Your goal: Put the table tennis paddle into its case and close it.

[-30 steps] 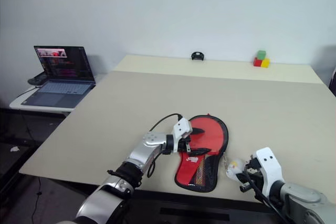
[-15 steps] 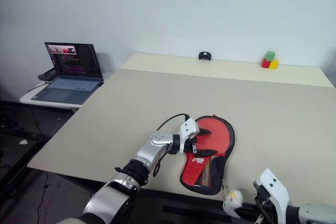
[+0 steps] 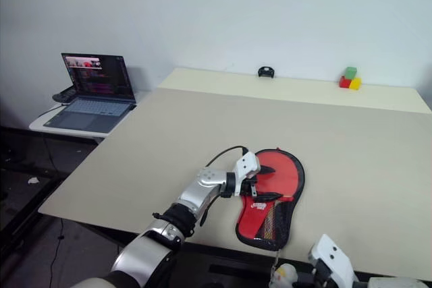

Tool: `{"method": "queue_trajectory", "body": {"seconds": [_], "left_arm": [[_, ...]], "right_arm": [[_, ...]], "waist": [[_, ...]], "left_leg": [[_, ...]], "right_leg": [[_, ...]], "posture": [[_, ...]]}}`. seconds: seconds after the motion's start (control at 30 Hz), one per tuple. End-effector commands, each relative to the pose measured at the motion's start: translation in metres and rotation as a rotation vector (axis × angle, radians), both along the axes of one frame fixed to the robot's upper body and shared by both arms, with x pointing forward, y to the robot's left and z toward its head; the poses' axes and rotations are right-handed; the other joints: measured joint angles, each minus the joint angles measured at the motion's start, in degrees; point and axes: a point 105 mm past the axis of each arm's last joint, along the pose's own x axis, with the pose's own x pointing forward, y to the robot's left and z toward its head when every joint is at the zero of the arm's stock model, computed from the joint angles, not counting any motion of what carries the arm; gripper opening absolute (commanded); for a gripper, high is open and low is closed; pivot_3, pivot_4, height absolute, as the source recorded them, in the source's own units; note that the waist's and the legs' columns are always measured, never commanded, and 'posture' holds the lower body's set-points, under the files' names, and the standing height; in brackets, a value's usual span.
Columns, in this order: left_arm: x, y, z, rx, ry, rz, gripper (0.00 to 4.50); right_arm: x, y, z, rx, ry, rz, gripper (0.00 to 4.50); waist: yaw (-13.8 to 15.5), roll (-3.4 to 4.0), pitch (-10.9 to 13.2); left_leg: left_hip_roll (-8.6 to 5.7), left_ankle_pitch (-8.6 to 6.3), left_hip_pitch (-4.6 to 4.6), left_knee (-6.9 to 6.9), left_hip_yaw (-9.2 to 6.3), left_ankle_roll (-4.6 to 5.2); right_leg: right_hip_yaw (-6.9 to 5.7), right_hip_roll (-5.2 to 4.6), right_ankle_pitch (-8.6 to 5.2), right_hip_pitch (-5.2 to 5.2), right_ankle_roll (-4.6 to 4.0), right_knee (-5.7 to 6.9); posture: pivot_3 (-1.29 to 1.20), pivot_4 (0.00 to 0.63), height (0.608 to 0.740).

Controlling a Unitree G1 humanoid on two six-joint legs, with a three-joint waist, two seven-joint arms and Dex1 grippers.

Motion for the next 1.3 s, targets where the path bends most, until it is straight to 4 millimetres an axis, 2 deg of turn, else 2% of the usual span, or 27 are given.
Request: {"method": "queue_trajectory", "body": {"seconds": [0.03,0.13,0.27,0.37,0.43,0.63,0.73,0.8,0.9,1.0,1.13,1.17,1.3], "left_arm": [[-0.016,-0.014,-0.026,0.082,0.057,-0.046,4.5],[-0.017,-0.014,-0.027,0.083,0.056,-0.051,4.5],[-0.017,-0.015,-0.027,0.084,0.053,-0.05,4.5],[-0.016,-0.016,-0.026,0.082,0.051,-0.045,4.5],[-0.016,-0.016,-0.026,0.078,0.05,-0.043,4.5],[-0.016,-0.021,-0.026,0.068,0.049,-0.038,4.5],[-0.016,-0.023,-0.025,0.061,0.048,-0.038,4.5],[-0.016,-0.024,-0.024,0.057,0.046,-0.04,4.5],[-0.014,-0.022,-0.02,0.042,0.034,-0.031,4.5],[-0.011,-0.015,-0.016,0.028,0.021,-0.014,4.5],[-0.01,0.0,-0.006,-0.006,0.004,0.009,4.5],[-0.01,0.006,-0.003,-0.013,-0.001,0.017,4.5],[-0.013,0.029,0.009,-0.036,-0.013,0.049,4.5]], "right_arm": [[-0.008,0.021,0.006,0.078,-0.005,0.066,0.02],[0.005,0.018,0.002,0.034,-0.047,0.007,0.02],[0.011,0.012,0.003,0.021,-0.058,-0.029,0.02],[0.013,0.008,0.005,0.013,-0.074,-0.041,0.73],[0.012,0.007,0.008,0.009,-0.082,-0.039,1.36],[0.0,0.004,0.021,0.033,-0.071,0.019,3.51],[0.006,0.001,0.033,0.05,-0.124,0.013,4.47],[0.022,-0.007,0.045,0.055,-0.196,-0.024,4.47],[0.065,-0.028,0.068,0.028,-0.352,-0.112,4.47],[0.093,-0.044,0.082,0.003,-0.424,-0.154,4.47],[0.124,-0.065,0.091,-0.052,-0.493,-0.197,4.47],[0.131,-0.068,0.091,-0.065,-0.512,-0.198,4.47],[0.156,-0.077,0.096,-0.076,-0.591,-0.221,4.47]], "waist": [[0.02,0.02,-0.01],[0.03,0.05,-0.02],[0.04,0.05,-0.03],[0.05,0.05,-0.02],[0.05,0.05,-0.02],[0.1,0.03,0.0],[0.12,0.03,0.0],[0.09,0.02,0.01],[-0.03,0.0,0.04],[0.03,-0.01,0.05],[-0.3,-0.01,0.08],[-0.42,0.03,0.11],[-2.0,0.04,0.35]], "left_leg": [[-0.02,0.0,-0.01,0.0,-0.06,0.0],[-0.05,-0.01,-0.04,-0.02,-0.39,0.01],[-0.3,-0.02,-0.23,-0.02,-0.8,0.04],[-0.54,-0.01,-0.26,-0.02,-0.96,0.07],[-0.66,0.02,-0.3,-0.02,-1.01,0.13],[-0.89,0.04,-0.39,0.0,-1.03,0.31],[-0.94,0.07,-0.4,0.02,-1.04,0.38],[-0.98,0.09,-0.41,0.04,-1.03,0.42],[-1.04,0.15,-0.41,0.05,-0.97,0.52],[-1.19,0.21,-0.52,0.02,-1.03,0.61],[-1.28,0.2,-0.79,-0.05,-1.05,0.67],[-1.29,0.19,-0.8,-0.07,-1.0,0.68],[-1.3,0.19,-0.85,-0.22,-1.0,0.68]], "right_leg": [[-0.07,-0.02,0.0,0.04,0.0,-0.04],[-0.44,-0.06,0.04,0.3,0.06,-0.42],[-0.7,-0.18,0.05,0.39,0.09,-0.63],[-0.73,-0.32,0.03,0.39,0.16,-0.62],[-0.77,-0.4,0.04,0.4,0.23,-0.62],[-0.89,-0.67,-0.01,0.41,0.42,-0.63],[-0.96,-0.75,0.01,0.46,0.49,-0.63],[-0.96,-0.79,0.04,0.47,0.55,-0.63],[-0.91,-0.87,0.1,0.47,0.65,-0.64],[-0.99,-1.01,0.11,0.42,0.66,-0.66],[-0.99,-1.03,0.13,0.19,0.58,-0.66],[-0.91,-1.02,0.28,0.23,0.33,-0.59],[-0.8,-1.02,0.23,0.14,0.2,-0.55]], "posture": [[0.0,0.15,0.74],[0.0,0.15,0.74],[0.0,0.15,0.74],[0.0,0.15,0.74],[0.0,0.15,0.74],[0.0,0.15,0.74],[0.0,0.15,0.74],[0.0,0.15,0.74],[0.0,0.15,0.74],[0.0,0.15,0.74],[0.0,0.15,0.74],[0.0,0.15,0.74],[0.0,0.15,0.74]]}}
